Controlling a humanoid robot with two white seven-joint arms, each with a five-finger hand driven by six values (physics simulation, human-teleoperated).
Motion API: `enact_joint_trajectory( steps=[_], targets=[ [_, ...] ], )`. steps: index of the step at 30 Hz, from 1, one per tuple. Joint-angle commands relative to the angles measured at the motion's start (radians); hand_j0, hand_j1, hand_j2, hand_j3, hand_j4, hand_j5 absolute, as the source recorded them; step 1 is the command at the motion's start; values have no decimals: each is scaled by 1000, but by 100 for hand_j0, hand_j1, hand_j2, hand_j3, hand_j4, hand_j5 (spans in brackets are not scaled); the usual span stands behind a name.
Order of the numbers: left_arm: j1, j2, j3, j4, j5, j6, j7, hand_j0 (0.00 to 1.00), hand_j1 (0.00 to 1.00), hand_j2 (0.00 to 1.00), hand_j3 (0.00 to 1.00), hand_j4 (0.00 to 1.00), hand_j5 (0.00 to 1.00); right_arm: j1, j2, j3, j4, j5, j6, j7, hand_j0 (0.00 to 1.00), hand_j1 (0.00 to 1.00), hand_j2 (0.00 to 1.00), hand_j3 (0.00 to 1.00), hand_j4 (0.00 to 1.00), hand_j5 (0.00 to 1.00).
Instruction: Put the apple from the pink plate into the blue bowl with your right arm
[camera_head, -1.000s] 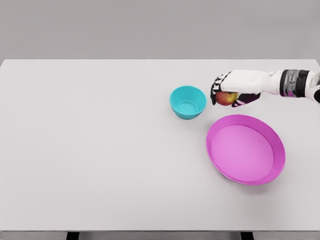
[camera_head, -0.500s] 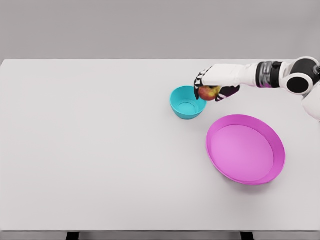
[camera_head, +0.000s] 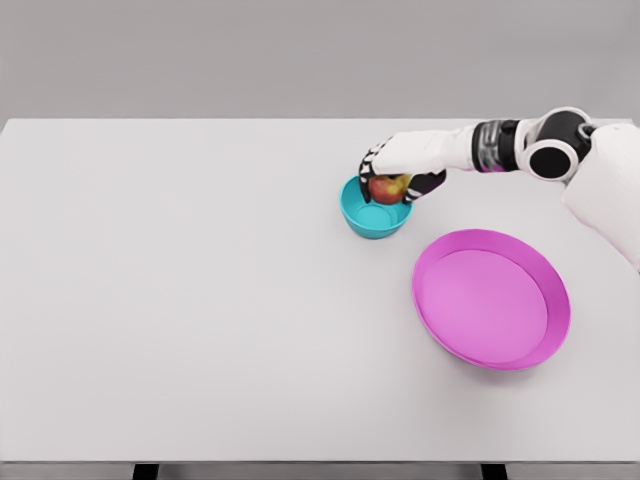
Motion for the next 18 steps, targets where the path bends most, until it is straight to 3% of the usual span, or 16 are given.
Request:
enact_joint_trajectory(
  steps=[1,10,11,12,18],
  targets=[
    [0,0,0,0,0,-1,0,100,100,100,100,100,100,0,17,8,16,2,3,-1,51,51,51,51,51,51],
    [0,0,0,0,0,-1,0,100,100,100,100,100,100,-5,20,25,7,2,3,-1,52,52,52,52,52,52],
    [0,0,0,0,0,-1,0,100,100,100,100,100,100,-5,20,25,7,2,3,-1,58,58,58,58,58,58],
    [0,0,-1,0,0,-1,0,100,100,100,100,100,100,-5,20,25,7,2,3,-1,100,100,100,100,100,100],
    [0,0,0,0,0,1,0,100,100,100,100,100,100,-5,19,25,6,2,3,-1,100,100,100,100,100,100]
  ],
)
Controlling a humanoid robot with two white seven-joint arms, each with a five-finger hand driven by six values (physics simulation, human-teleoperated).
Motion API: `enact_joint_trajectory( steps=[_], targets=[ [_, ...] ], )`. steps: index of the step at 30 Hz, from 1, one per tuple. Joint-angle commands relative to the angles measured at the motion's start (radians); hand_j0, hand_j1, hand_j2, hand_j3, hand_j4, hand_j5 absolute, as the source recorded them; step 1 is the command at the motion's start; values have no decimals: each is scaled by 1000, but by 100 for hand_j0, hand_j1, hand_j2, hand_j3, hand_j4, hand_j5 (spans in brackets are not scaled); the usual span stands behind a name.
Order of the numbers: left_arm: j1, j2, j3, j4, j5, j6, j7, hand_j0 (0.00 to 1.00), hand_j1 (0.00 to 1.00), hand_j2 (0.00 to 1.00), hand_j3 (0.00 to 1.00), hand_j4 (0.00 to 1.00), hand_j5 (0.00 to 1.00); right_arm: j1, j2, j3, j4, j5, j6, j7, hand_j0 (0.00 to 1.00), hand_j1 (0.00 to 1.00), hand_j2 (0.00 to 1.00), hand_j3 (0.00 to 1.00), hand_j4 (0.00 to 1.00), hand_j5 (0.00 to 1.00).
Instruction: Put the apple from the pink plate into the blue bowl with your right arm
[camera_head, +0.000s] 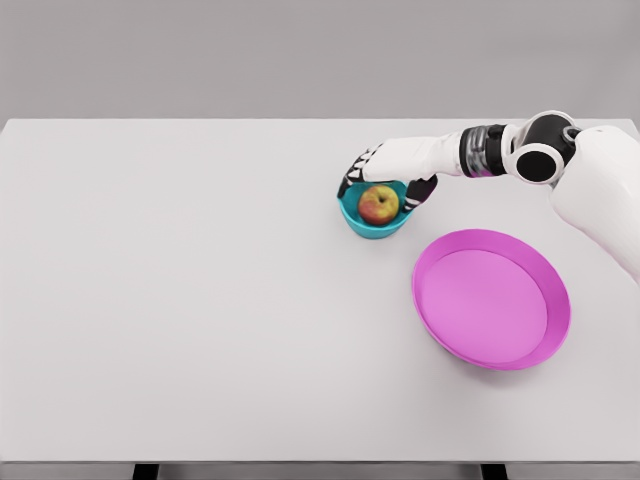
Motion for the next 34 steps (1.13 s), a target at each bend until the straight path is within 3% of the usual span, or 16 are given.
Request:
enact_joint_trajectory(
  steps=[1,5,8,10,13,15,17,18,19,21,26,34],
  targets=[
    [0,0,0,0,0,1,0,100,100,100,100,100,100,0,-3,-1,-3,-4,3,0,100,100,100,100,100,100],
    [0,0,0,0,0,1,0,100,100,100,100,100,100,-38,-23,-18,-22,-7,3,0,100,100,100,100,100,100],
    [0,0,0,0,0,1,0,100,100,100,100,100,100,-25,-106,-105,-118,-15,3,0,100,100,100,100,100,100],
    [0,0,0,0,0,1,0,100,100,100,100,100,100,14,-212,-185,-177,-19,3,0,100,100,100,100,100,100],
    [0,0,0,0,0,-1,0,100,100,100,100,100,100,181,-288,-390,-195,-21,3,0,100,100,100,100,100,100],
    [0,0,0,0,0,-1,0,100,100,100,100,100,100,259,-339,-478,-191,-23,3,0,100,100,100,100,100,100],
    [0,0,0,0,0,1,0,100,100,100,100,100,100,368,-324,-685,-189,-24,3,0,100,100,100,100,100,100],
    [0,0,0,0,0,-1,0,100,100,100,100,100,100,451,-286,-833,-191,-32,3,0,100,100,100,100,100,100],
    [0,0,0,0,0,1,0,100,100,100,100,100,100,494,-211,-926,-197,-30,3,0,100,100,100,100,100,100],
    [0,0,0,0,0,-1,0,100,100,100,100,100,100,523,-155,-940,-197,-27,3,0,100,100,100,100,100,100],
    [0,0,0,0,0,1,0,100,100,100,100,100,100,580,-158,-942,-197,-26,3,0,100,100,100,100,100,100],
    [-2,0,-4,0,-2,1,7,100,100,100,100,100,100,586,-164,-942,-187,-19,3,0,100,100,100,100,100,100]
  ],
)
